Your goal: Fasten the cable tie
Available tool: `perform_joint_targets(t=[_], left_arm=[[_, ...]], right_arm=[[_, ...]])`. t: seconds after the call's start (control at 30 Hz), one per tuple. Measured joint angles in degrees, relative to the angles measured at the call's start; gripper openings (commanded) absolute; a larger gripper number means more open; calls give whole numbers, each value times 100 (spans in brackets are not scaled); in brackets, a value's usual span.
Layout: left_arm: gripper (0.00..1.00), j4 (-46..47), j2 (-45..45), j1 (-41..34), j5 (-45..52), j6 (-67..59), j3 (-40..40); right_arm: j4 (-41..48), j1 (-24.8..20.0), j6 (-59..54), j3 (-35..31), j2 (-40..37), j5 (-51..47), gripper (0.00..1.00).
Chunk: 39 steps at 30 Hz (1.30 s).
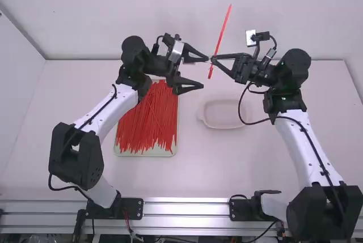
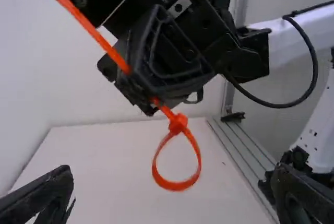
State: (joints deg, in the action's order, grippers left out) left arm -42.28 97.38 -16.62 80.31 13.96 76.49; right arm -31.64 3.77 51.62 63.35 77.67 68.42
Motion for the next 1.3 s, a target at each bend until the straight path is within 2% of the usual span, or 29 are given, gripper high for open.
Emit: perform_joint_targets(t=[0.17, 0.4, 0.57, 0.8, 1.0, 1.13, 1.3], left_arm=[[99, 216, 2, 2, -118, 2, 0], [99, 330, 2, 96, -155, 83, 0], [99, 699, 0, 264, -181, 149, 0], [99, 1908, 2, 654, -330, 35, 0], [99, 3241, 2, 916, -431, -581, 0], [99, 4015, 2, 951, -756, -1010, 0], [99, 4828, 2, 951, -1333, -1641, 0]], right_arm=[[704, -229, -354, 2, -11, 13, 0], [2599, -758, -1478, 7, -15, -199, 0], [3445, -833, -2159, 7, -15, -483, 0], [4343, -658, -2922, 7, -17, -1176, 0], [5025, -350, -3366, 7, -22, -2267, 0], [5027, -149, -3449, 7, 44, -2914, 0], [4977, 37, -3526, 7, 664, -3477, 0]])
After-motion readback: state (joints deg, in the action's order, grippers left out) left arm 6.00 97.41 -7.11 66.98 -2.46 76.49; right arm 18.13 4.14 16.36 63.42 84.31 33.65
